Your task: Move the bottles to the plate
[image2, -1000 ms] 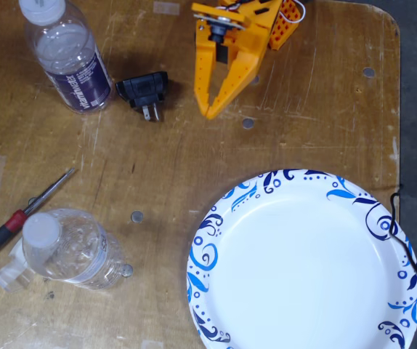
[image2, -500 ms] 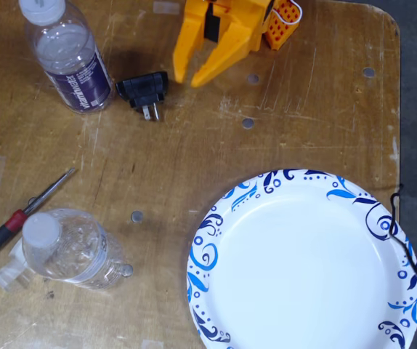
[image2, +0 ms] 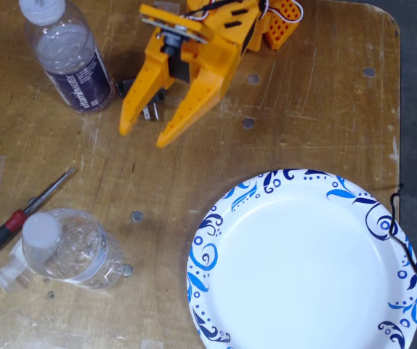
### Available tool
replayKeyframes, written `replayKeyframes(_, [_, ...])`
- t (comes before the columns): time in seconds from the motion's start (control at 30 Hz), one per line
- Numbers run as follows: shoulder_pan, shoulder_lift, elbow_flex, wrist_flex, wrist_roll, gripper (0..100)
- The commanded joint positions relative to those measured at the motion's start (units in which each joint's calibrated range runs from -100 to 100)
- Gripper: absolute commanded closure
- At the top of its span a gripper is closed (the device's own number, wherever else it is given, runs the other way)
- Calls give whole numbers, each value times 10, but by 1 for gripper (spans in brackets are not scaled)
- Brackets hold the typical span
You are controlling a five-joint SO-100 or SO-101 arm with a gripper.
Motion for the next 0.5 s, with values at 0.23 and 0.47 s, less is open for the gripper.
replayKeyframes(0.23, [4, 270, -229, -97, 24, 85])
replayKeyframes(0.47, [6, 345, -311, -109, 26, 80])
